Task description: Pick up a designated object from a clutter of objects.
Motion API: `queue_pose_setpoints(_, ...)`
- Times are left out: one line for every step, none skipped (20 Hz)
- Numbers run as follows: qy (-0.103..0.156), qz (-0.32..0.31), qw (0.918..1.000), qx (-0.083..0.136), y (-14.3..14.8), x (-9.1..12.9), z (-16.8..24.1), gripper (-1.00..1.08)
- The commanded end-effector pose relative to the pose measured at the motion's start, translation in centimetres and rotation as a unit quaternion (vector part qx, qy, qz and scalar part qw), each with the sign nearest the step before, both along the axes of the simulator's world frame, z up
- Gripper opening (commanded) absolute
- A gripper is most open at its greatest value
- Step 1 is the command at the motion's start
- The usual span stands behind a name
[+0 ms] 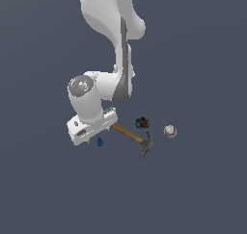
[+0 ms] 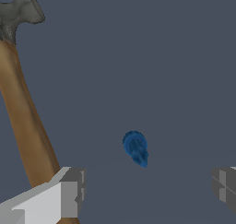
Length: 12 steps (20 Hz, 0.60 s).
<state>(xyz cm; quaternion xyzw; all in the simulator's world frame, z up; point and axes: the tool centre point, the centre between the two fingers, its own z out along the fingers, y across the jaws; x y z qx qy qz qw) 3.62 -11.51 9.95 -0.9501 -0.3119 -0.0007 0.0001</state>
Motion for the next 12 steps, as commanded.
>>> queue_pose_setpoints(0.0,0.007,1.0,0.0,-0.2,-0.1,-0.5,1.0)
queue_pose_setpoints(0.0,0.008,1.0,0.0,-0.3,-0.1,-0.6,1.0)
queue_pose_setpoints(0.001,0.009,1.0,0.0,-0.3,-0.1,-0.7,1.0)
queue_pose_setpoints(0.001,0.009,1.0,0.0,-0.3,-0.1,-0.7,1.0)
queue_pose_setpoints(0.001,0.007,1.0,0.0,-0.3,-0.1,-0.6,1.0)
queue_pose_setpoints(0.001,0.007,1.0,0.0,-0.3,-0.1,-0.6,1.0)
queue_pose_setpoints(0.001,0.007,1.0,0.0,-0.3,-0.1,-0.7,1.0)
queue_pose_setpoints(0.001,0.007,1.0,0.0,-0.3,-0.1,-0.9,1.0)
queue_pose_setpoints(0.001,0.007,1.0,0.0,-0.3,-0.1,-1.1,1.0)
queue_pose_setpoints(0.001,0.007,1.0,0.0,-0.3,-0.2,-1.5,1.0)
queue_pose_setpoints(0.001,0.008,1.0,0.0,-0.3,-0.2,-1.8,1.0)
queue_pose_setpoints(0.001,0.008,1.0,0.0,-0.3,-0.2,-2.3,1.0)
